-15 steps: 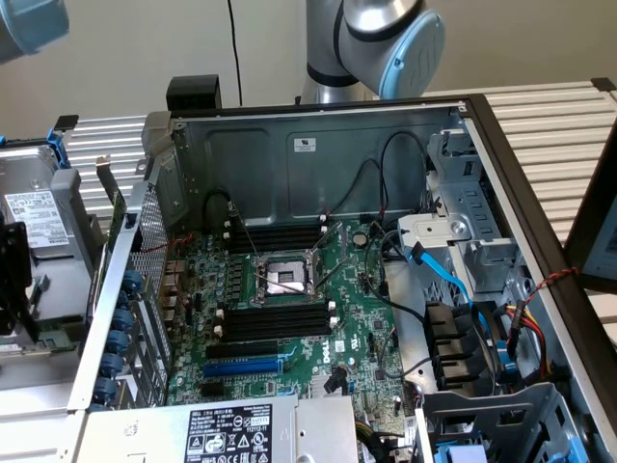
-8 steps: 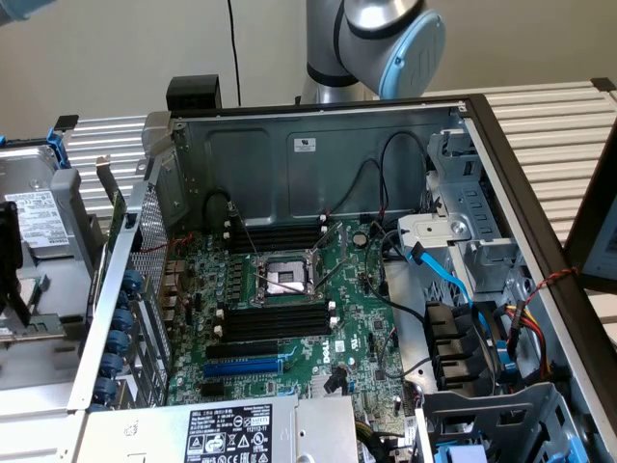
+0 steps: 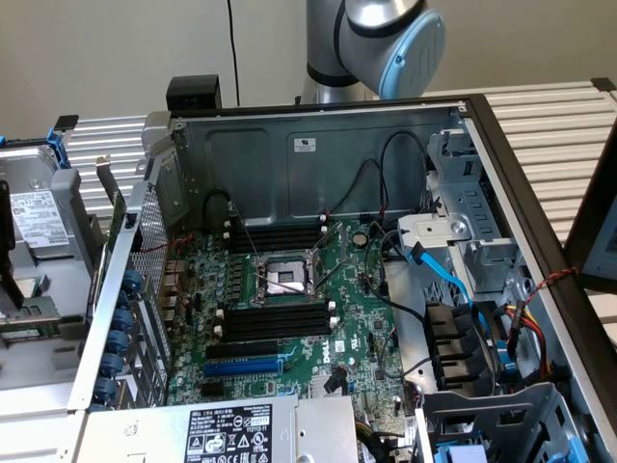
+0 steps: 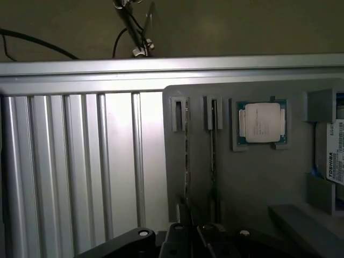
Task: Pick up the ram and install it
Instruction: 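Pick up the ram and move it above insertion slot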
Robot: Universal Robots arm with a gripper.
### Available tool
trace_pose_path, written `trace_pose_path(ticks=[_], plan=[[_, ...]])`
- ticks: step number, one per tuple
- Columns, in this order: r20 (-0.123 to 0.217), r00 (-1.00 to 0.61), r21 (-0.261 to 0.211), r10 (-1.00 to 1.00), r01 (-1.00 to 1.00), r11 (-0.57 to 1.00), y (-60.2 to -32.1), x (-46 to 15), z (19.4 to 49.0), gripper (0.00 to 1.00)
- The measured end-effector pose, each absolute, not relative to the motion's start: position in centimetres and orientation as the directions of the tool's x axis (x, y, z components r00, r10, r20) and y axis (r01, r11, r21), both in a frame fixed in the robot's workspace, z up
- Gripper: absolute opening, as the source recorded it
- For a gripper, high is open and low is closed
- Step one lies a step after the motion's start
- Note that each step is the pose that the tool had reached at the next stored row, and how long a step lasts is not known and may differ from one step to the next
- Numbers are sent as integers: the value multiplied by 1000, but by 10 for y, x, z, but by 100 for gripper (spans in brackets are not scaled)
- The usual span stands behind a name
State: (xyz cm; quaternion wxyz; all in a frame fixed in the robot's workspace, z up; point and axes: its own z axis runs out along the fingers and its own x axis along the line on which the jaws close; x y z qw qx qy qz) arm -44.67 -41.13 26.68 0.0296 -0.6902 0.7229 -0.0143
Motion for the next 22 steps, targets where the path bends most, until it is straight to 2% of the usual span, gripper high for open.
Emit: trace_pose_path(ticks=[4, 11, 22], plan=[[-38, -46, -61, -998, -997, 48, -412, -447, 275, 12], [-39, -46, -61, -998, -997, 48, -419, -443, 306, 12], [-45, -46, -60, -998, -997, 48, -435, -405, 356, 12]])
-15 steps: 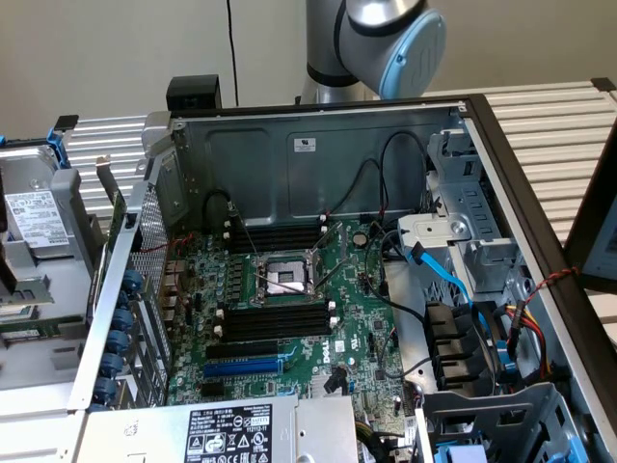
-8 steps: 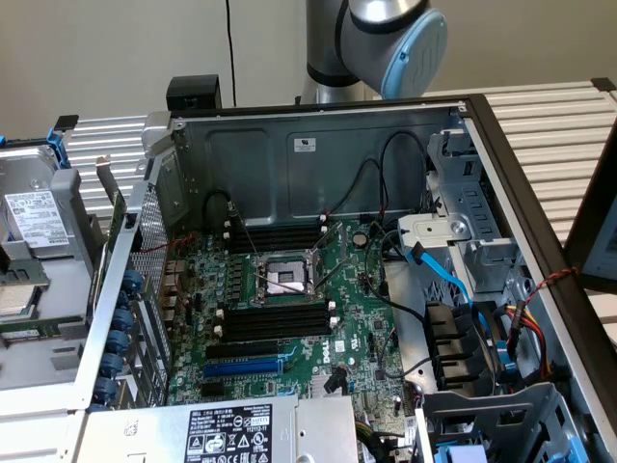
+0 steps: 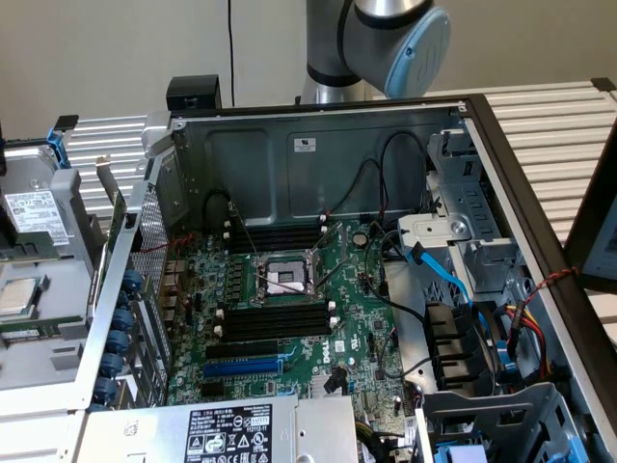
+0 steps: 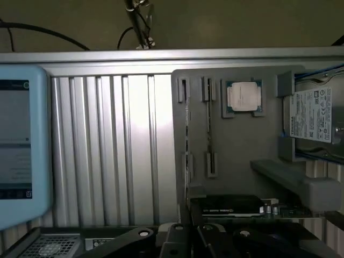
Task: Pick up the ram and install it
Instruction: 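Pick up the ram and move it above insertion slot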
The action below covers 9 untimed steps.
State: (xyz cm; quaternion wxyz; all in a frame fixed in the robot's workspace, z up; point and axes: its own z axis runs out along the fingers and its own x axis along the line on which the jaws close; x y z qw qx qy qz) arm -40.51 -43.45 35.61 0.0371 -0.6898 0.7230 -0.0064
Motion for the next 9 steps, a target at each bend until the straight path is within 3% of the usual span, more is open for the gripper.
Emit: trace_pose_path(ticks=[9], plan=[[-50, -45, -60, -998, -997, 48, -448, -373, 397, 12]])
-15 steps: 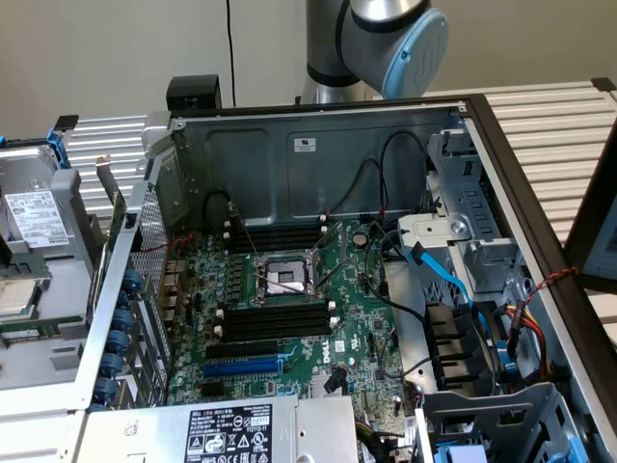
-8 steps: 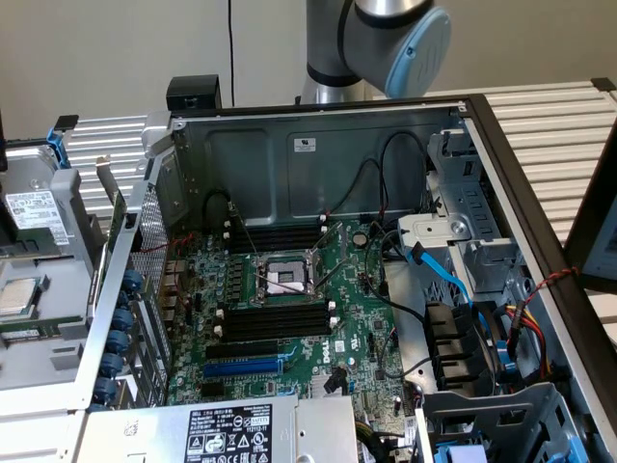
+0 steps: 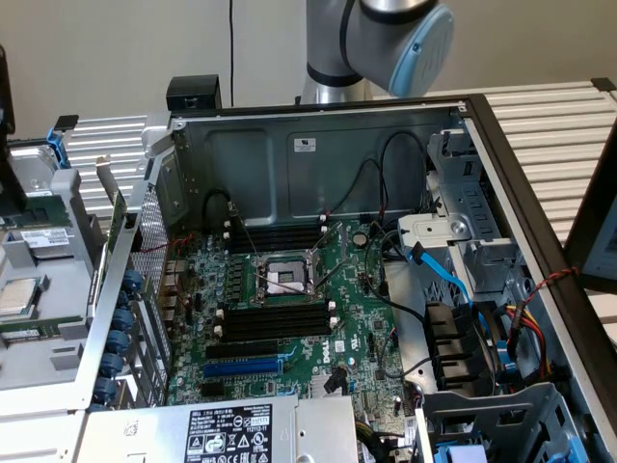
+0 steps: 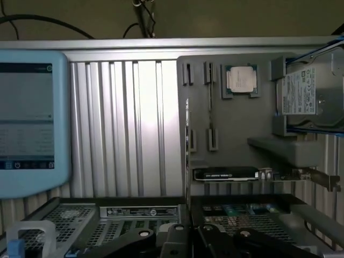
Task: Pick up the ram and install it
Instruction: 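Pick up the ram and move it above insertion slot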
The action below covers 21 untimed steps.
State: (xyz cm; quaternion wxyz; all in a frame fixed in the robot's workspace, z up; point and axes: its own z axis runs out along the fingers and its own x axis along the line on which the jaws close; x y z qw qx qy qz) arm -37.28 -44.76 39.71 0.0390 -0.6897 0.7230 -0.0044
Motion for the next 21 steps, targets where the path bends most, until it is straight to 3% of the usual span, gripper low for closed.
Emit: trace_pose_path(ticks=[12, 21], plan=[[-58, -46, -58, -997, -997, 49, -457, -324, 451, 12], [-59, -46, -57, -997, -997, 49, -458, -283, 455, 12]])
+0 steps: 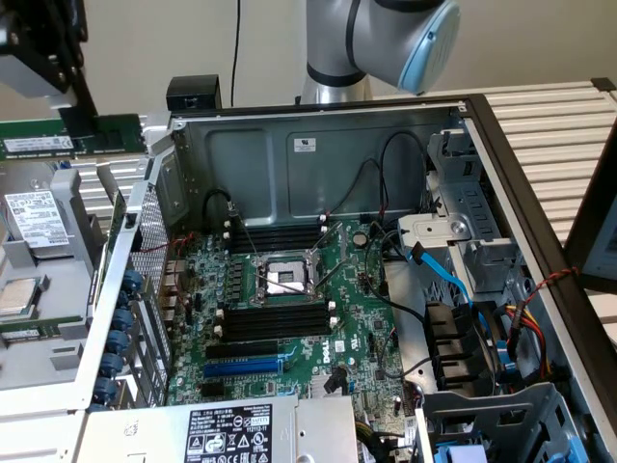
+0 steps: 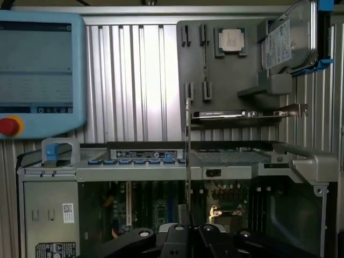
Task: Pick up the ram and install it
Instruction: 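Pick up the ram and move it above insertion slot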
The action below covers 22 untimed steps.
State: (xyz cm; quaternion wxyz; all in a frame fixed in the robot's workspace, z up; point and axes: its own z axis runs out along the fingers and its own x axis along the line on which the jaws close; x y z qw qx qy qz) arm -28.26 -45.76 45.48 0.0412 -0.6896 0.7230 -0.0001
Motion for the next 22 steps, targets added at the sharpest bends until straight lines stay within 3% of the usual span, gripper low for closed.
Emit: trace_pose_path(ticks=[22], plan=[[-60, -45, -56, -997, -997, 48, -458, -183, 448, 12]])
